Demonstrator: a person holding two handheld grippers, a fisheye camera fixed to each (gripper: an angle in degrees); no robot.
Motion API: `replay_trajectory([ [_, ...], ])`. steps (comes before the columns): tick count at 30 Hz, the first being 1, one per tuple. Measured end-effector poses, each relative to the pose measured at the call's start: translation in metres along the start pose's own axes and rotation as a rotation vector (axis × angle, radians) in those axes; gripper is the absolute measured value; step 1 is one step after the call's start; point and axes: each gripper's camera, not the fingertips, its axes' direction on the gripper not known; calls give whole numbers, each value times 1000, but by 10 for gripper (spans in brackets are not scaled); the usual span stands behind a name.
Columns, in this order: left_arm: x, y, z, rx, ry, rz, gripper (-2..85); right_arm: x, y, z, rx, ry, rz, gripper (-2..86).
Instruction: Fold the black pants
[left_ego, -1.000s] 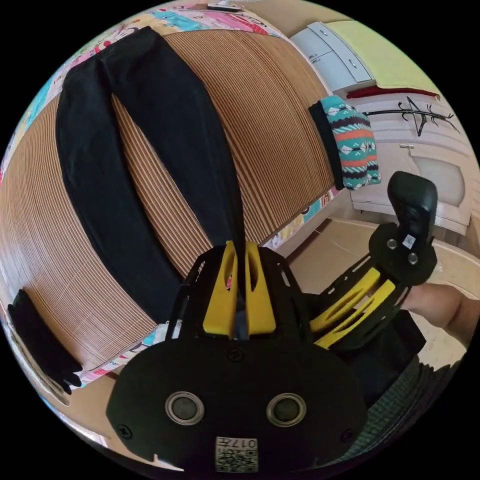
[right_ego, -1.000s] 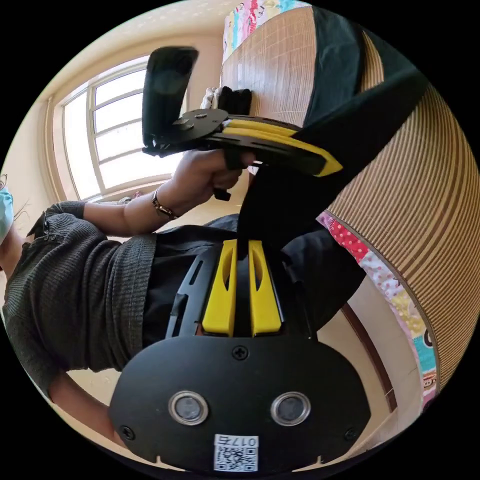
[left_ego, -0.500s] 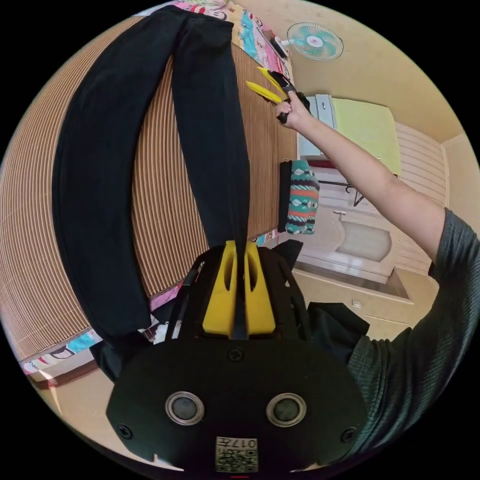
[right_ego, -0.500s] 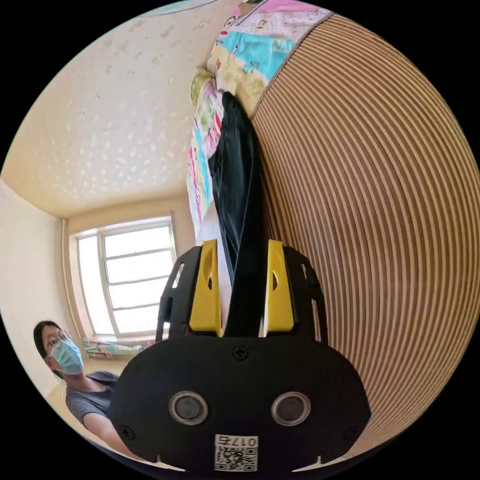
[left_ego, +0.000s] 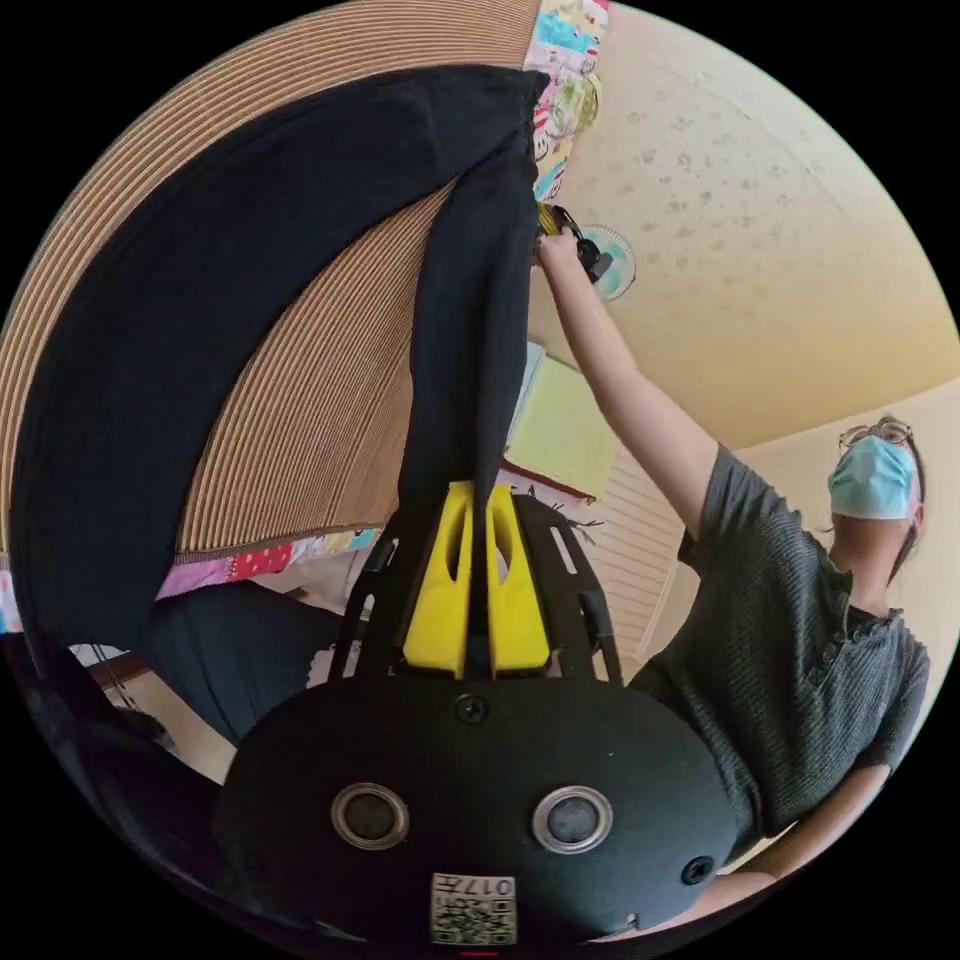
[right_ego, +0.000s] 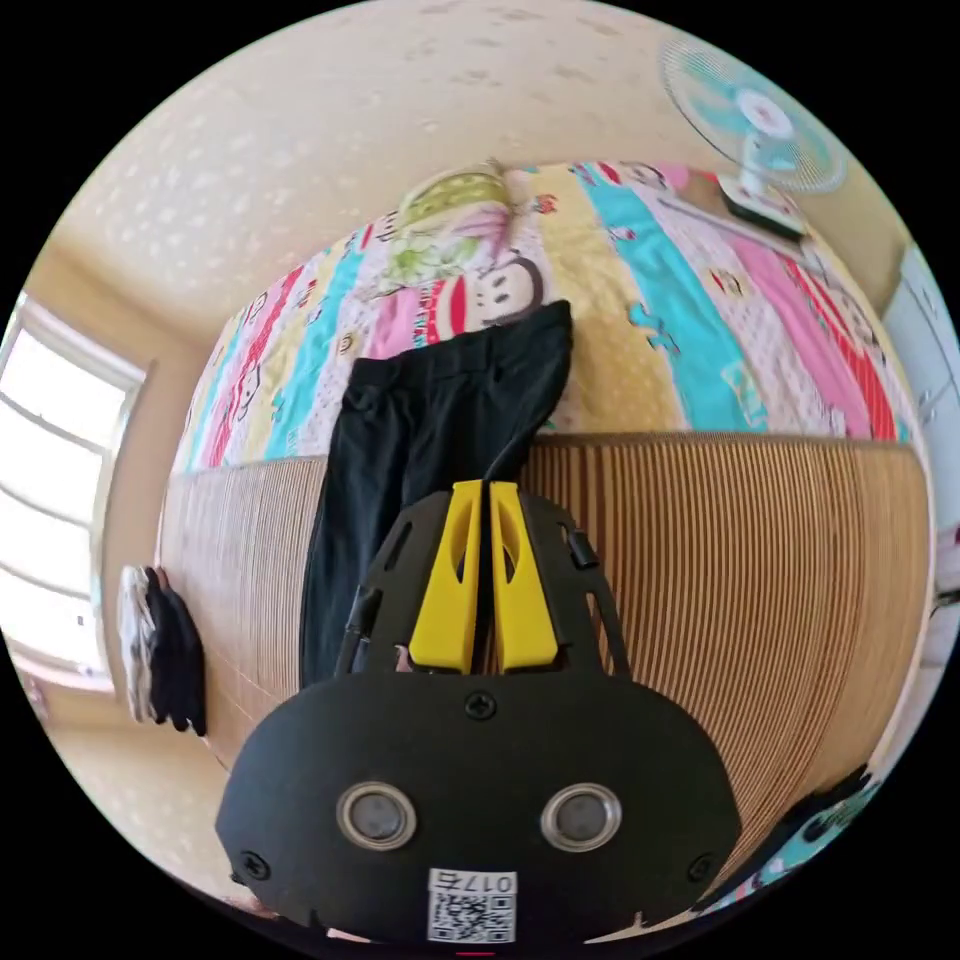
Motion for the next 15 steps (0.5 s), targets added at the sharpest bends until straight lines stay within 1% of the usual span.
replay_trajectory([
  [1, -12, 6, -14, 73, 109, -42, -8, -43, -6, -4, 23, 22, -112, 17],
  [2, -20, 12, -26, 133, 167, -66, -8, -62, -9, -4, 26, 19, -155, 17],
  [4, -28, 19, -42, 186, 184, -93, -8, -120, -25, 12, -15, -64, -226, 19],
  [8, -45, 24, -77, 270, 88, -170, -5, -163, -43, 69, -148, -245, -238, 26],
  [10, -50, 20, -95, 323, 14, -203, -2, -155, -38, 85, -145, -409, -136, 31],
  [11, -51, 15, -107, 342, -39, -205, 2, -150, -33, 85, -131, -449, -111, 33],
  [12, -51, 11, -112, 338, -71, -210, 5, -140, -20, 83, -110, -514, -79, 37],
  [13, -51, 4, -121, 317, -156, -227, 16, -130, -1, 81, -111, -560, -72, 44],
  [14, -49, -5, -127, 275, -254, -237, 35, -125, 11, 80, -120, -575, -77, 48],
  [15, -48, -9, -129, 248, -303, -237, 42, -116, 37, 79, -164, -592, -93, 58],
])
